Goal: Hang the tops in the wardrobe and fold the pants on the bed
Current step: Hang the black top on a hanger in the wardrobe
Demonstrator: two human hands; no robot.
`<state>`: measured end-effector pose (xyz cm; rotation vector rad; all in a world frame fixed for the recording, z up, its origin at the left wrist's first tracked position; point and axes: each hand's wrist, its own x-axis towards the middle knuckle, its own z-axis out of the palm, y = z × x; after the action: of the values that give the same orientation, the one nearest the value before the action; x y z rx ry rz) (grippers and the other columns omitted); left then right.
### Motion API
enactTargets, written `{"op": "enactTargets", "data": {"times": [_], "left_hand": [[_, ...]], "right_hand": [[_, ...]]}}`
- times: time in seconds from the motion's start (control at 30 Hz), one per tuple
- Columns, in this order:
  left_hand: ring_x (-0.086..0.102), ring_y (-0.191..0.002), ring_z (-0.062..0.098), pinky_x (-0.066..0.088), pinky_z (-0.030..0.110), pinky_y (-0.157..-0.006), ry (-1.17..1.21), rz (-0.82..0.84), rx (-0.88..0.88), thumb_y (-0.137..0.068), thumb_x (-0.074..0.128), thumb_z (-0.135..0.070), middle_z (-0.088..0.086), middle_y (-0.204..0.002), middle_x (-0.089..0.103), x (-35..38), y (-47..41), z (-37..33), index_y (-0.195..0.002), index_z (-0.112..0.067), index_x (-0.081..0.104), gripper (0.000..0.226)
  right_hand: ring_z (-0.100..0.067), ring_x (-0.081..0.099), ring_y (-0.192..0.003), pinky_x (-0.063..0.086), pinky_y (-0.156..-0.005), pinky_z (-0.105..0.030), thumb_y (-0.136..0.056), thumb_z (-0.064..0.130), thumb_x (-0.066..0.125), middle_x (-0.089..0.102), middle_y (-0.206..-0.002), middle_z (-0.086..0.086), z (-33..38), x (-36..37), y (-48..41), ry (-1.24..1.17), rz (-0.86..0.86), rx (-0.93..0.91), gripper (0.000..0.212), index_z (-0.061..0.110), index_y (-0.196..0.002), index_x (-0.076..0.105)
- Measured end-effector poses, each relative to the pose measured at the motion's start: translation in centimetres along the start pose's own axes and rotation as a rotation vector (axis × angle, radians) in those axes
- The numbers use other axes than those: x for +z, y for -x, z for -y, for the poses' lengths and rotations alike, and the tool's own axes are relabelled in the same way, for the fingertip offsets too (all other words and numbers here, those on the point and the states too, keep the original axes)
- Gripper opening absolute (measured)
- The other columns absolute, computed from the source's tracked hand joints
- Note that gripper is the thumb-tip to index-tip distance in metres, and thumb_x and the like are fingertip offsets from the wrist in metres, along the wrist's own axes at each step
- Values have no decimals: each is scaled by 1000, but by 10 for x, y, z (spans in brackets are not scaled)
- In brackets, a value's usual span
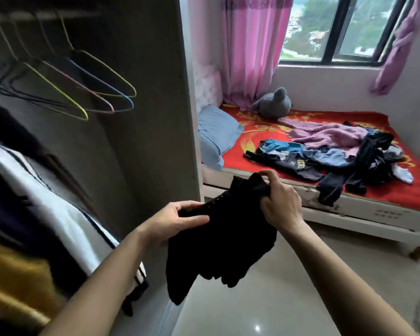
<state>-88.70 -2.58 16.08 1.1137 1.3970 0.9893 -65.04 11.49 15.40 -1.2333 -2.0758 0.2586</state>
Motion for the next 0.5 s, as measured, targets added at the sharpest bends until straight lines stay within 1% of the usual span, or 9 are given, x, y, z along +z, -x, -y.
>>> {"op": "enactTargets", "data": {"times": [0.03, 0.07, 0.17, 0.23, 0.27, 0.33, 0.37, 0.43, 0.5], "left_hand": [[69, -95, 17, 54, 25, -83, -41, 41, -4, -84, 78, -25, 8, -106, 74, -10, 2, 8, -109, -13, 74, 28], [67, -92, 18, 53, 28, -85, -81, 33, -3, -85, 77, -19, 8, -102, 74, -17, 4, 14, -105, -9, 75, 23], [62, -86, 18, 48, 32, -82, -174, -155, -10, -87, 72, -5, 7, -90, 69, -40, 1, 28, -100, -3, 74, 13], [61, -88, 17, 48, 26, -80, -101, -278, -31, -88, 65, 1, 5, -90, 69, -51, -1, 28, -101, -6, 72, 16], [62, -89, 16, 48, 22, -79, 6, -313, -48, -90, 61, 0, 4, -94, 71, -55, -3, 26, -104, -7, 71, 19], [65, -89, 11, 47, 19, -71, 158, -343, -100, -95, 55, -16, 0, -104, 74, -59, -8, 19, -110, -15, 69, 21], [65, -86, 9, 44, 19, -66, 162, -354, -126, -97, 54, -26, -4, -104, 74, -62, -13, 16, -111, -19, 69, 21], [59, -81, 7, 37, 20, -58, 124, -380, -130, -95, 60, -37, -10, -96, 71, -68, -23, 13, -110, -23, 69, 23], [54, -77, 5, 32, 23, -58, 86, -401, -92, -91, 68, -36, -11, -89, 67, -74, -35, 13, -111, -24, 68, 24]], "right_hand": [[-42, 67, -87, 35, -65, -38, -68, 22, 45, 72, -89, -18, 5, 8, -7, 23, 33, -22, 54, 32, -121, 55], [-42, 67, -89, 38, -66, -39, -70, 23, 45, 72, -91, -18, 10, 16, -13, 41, 61, -52, 54, 32, -121, 55], [-42, 67, -88, 45, -67, -42, -71, 28, 41, 72, -91, -17, 30, 44, -30, 44, 120, -137, 51, 30, -119, 59], [-42, 66, -87, 40, -65, -40, -77, 26, 45, 72, -90, -16, 44, 65, -42, 23, 159, -176, 37, 25, -111, 59], [-41, 66, -88, 38, -64, -39, -80, 23, 48, 71, -90, -14, 52, 76, -48, 12, 186, -189, 29, 24, -107, 58], [-39, 65, -88, 39, -64, -38, -83, 20, 52, 70, -90, -12, 69, 95, -61, -4, 253, -231, 18, 24, -101, 56], [-39, 65, -89, 41, -65, -39, -84, 20, 53, 70, -90, -11, 77, 103, -68, -6, 284, -262, 15, 23, -99, 55], [-38, 64, -90, 45, -68, -40, -85, 21, 54, 70, -91, -9, 93, 116, -84, -15, 313, -331, 11, 21, -96, 55], [-38, 64, -91, 47, -70, -40, -83, 18, 55, 71, -94, -6, 105, 126, -103, -49, 328, -411, 16, 20, -99, 59]]}}
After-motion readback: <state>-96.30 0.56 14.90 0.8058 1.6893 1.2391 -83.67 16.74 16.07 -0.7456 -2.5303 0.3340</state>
